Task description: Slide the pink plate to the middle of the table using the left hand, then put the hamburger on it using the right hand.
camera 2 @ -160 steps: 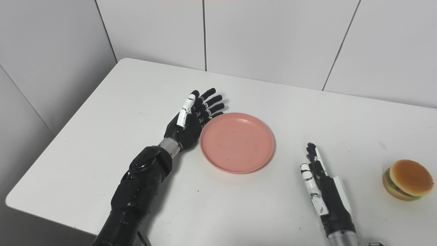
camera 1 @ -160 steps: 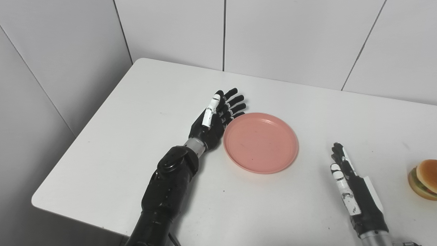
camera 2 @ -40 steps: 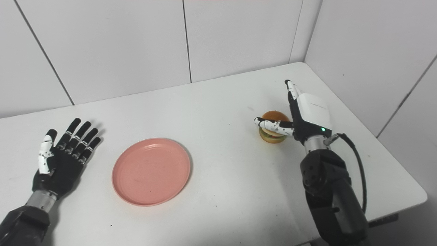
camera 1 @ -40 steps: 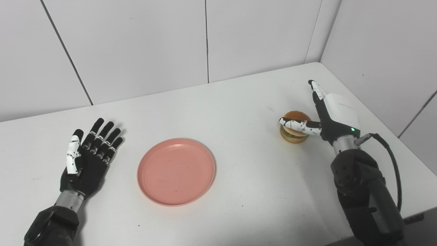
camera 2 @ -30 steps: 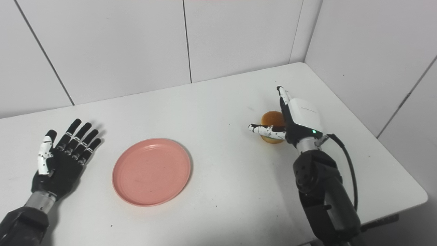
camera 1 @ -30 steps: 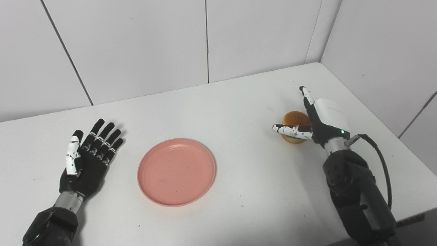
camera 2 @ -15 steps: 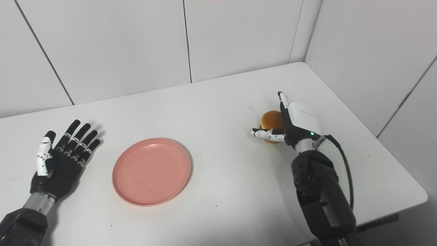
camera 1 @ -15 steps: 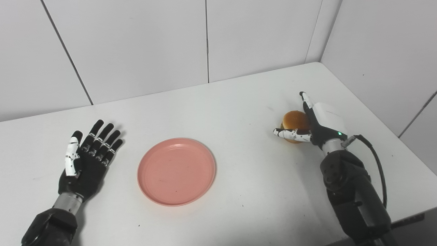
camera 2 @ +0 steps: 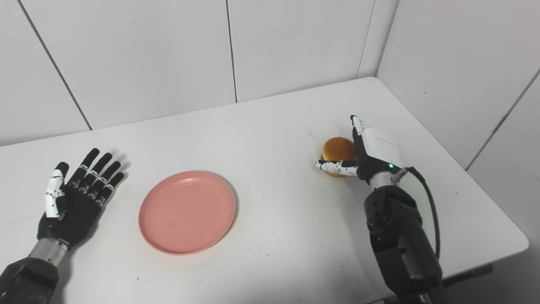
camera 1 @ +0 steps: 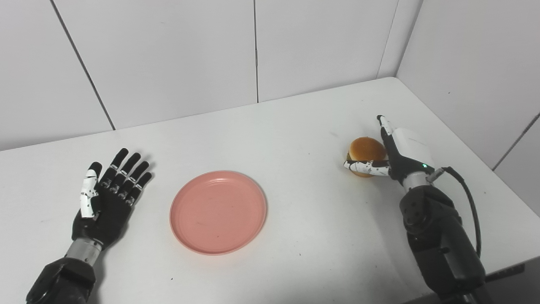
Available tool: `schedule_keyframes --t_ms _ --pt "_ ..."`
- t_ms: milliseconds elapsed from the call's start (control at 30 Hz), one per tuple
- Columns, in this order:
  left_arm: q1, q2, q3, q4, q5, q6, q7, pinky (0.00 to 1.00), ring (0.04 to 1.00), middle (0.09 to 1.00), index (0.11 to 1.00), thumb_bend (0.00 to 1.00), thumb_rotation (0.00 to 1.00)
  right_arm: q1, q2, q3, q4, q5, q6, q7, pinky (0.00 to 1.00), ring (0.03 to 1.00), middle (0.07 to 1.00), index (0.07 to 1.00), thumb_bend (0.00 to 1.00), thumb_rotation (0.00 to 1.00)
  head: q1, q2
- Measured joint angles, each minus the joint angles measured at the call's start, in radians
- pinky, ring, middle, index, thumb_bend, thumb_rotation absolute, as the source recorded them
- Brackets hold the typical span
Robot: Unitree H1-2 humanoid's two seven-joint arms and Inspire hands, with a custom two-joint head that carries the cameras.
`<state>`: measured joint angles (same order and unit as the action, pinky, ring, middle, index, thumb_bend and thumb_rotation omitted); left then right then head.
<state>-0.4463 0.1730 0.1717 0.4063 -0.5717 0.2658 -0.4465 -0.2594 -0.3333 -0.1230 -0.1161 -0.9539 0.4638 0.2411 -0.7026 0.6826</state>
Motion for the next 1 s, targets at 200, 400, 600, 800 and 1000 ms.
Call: schedule_keyframes --t_ms 200,400,600,800,1000 --pt "0.003 0.001 -0.001 -0.004 0.000 0.000 0.000 0.96 0.927 0.938 0.940 0.37 1.00 -0.024 0.016 0.007 0.041 -0.012 0.000 -0.009 0.63 0.796 0.881 0.891 0.98 0.54 0.002 0.002" --pt "0.005 0.003 -0.002 -0.005 0.000 0.000 0.000 0.96 0.931 0.944 0.946 0.38 1.00 -0.062 0.022 0.010 0.085 -0.021 0.000 -0.003 0.60 0.733 0.794 0.823 0.97 0.47 0.002 0.002" --pt "0.005 0.003 -0.003 -0.005 0.000 0.000 0.000 0.96 0.932 0.943 0.948 0.38 1.00 -0.079 0.000 0.037 0.131 0.039 -0.002 -0.071 0.37 0.465 0.539 0.556 0.69 0.21 0.005 0.000" --pt "0.005 0.003 -0.003 -0.004 -0.004 0.000 -0.001 0.97 0.937 0.948 0.953 0.38 1.00 -0.085 -0.011 0.059 0.156 0.102 -0.007 -0.158 0.28 0.367 0.430 0.537 0.52 0.00 0.012 -0.002" --pt "0.005 0.003 -0.004 -0.004 -0.005 0.000 -0.001 0.95 0.925 0.940 0.942 0.38 1.00 -0.071 -0.013 0.063 0.135 0.115 -0.002 -0.164 0.27 0.356 0.429 0.541 0.51 0.00 0.012 -0.003"
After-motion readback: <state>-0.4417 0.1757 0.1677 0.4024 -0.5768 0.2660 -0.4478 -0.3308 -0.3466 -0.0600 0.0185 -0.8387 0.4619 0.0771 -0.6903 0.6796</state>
